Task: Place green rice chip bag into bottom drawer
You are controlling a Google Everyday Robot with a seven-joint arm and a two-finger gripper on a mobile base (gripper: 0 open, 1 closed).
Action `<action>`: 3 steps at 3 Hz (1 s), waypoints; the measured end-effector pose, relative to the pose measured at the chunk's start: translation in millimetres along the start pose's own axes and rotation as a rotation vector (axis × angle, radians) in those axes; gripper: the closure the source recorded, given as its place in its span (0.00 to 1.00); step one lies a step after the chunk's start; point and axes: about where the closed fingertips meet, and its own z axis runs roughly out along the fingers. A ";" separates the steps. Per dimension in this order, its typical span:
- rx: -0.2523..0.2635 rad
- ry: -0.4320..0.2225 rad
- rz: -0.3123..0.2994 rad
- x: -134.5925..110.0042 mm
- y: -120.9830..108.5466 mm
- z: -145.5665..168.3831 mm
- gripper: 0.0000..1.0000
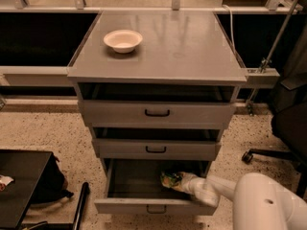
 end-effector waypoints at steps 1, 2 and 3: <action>0.016 -0.006 -0.006 1.1 -9.4 9.1 1.00; 0.015 -0.006 -0.006 0.8 -8.8 8.8 0.81; 0.015 -0.006 -0.006 0.7 -8.8 8.8 0.57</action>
Offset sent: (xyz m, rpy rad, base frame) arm 0.0124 -0.0009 -0.0057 -0.0013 -0.0163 -0.0052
